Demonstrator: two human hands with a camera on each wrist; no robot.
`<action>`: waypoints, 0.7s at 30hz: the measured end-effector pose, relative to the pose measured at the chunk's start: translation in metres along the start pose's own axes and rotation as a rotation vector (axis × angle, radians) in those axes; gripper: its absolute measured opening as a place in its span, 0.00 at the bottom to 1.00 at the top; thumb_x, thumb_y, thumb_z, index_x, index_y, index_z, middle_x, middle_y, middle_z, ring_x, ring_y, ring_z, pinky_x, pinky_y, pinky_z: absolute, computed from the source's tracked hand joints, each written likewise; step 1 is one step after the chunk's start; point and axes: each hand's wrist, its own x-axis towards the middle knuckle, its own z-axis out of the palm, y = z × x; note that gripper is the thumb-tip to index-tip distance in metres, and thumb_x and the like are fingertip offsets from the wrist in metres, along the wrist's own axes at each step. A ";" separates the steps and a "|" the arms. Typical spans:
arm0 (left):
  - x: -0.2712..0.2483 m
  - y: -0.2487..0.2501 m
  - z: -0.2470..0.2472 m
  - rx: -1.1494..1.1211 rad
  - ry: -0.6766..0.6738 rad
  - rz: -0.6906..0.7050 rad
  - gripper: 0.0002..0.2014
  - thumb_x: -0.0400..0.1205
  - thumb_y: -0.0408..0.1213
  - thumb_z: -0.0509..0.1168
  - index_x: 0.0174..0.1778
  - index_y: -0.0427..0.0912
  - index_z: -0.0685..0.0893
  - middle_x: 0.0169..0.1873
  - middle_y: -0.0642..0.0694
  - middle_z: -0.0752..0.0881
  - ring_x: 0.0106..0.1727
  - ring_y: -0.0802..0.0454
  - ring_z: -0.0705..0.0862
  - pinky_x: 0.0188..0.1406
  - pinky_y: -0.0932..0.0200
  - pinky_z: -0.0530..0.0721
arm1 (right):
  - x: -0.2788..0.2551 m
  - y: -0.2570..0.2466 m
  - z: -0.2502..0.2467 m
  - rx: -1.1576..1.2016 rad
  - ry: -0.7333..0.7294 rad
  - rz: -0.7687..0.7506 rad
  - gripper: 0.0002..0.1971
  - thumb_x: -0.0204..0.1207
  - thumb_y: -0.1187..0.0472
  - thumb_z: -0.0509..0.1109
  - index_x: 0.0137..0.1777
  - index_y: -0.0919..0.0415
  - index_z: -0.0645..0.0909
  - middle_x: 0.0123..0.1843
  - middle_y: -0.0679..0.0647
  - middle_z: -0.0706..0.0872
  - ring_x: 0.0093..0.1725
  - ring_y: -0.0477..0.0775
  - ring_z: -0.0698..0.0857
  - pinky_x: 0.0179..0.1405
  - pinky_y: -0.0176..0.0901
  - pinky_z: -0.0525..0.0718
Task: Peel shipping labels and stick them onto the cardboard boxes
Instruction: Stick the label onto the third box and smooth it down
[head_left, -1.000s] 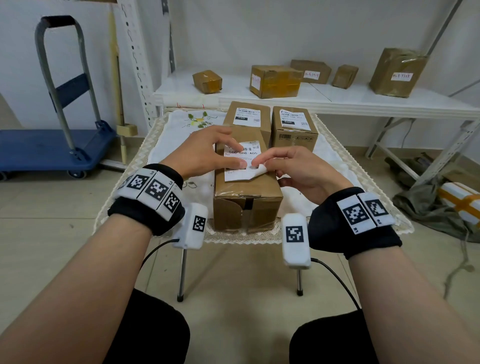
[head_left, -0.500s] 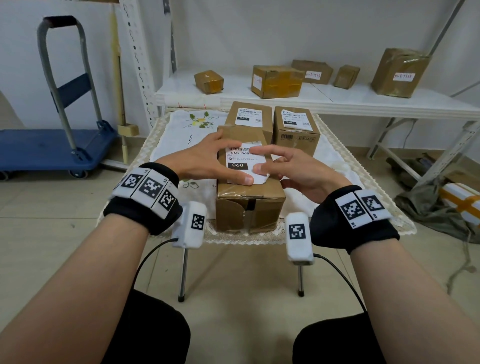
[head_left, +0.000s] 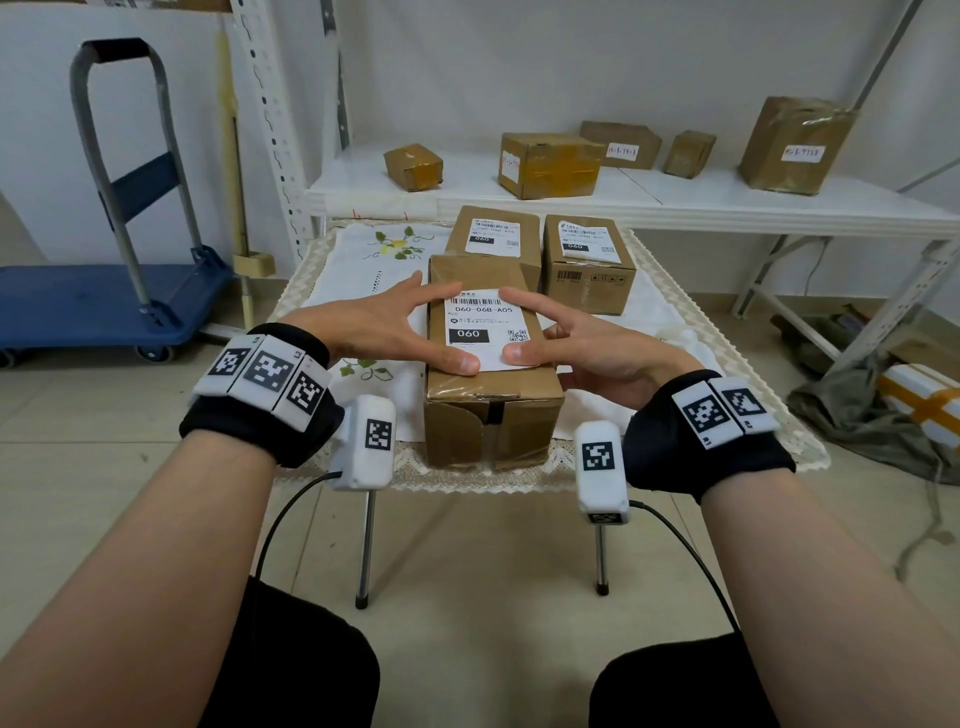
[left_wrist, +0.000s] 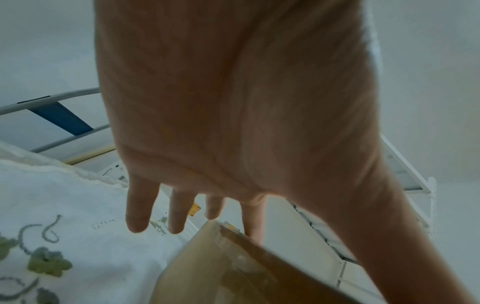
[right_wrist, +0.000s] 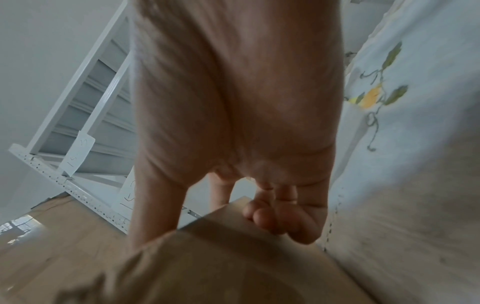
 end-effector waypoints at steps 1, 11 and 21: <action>0.000 -0.001 -0.001 -0.016 -0.012 -0.003 0.63 0.53 0.75 0.77 0.85 0.75 0.54 0.90 0.57 0.42 0.90 0.49 0.48 0.88 0.43 0.51 | -0.001 0.000 0.000 0.000 -0.008 0.004 0.43 0.61 0.52 0.91 0.74 0.26 0.75 0.64 0.61 0.85 0.61 0.61 0.81 0.79 0.71 0.74; -0.001 -0.002 -0.001 -0.062 -0.067 0.031 0.78 0.33 0.82 0.73 0.86 0.73 0.53 0.89 0.59 0.49 0.89 0.50 0.53 0.84 0.47 0.56 | -0.004 0.003 0.001 -0.031 -0.035 0.015 0.52 0.59 0.49 0.89 0.81 0.26 0.65 0.72 0.66 0.79 0.68 0.68 0.80 0.78 0.75 0.73; -0.001 0.011 0.010 -0.044 0.030 0.014 0.55 0.67 0.66 0.71 0.89 0.60 0.53 0.86 0.53 0.63 0.83 0.50 0.65 0.81 0.53 0.64 | -0.006 0.001 0.013 -0.106 0.080 -0.014 0.41 0.76 0.45 0.79 0.85 0.29 0.61 0.64 0.59 0.90 0.67 0.64 0.87 0.75 0.66 0.77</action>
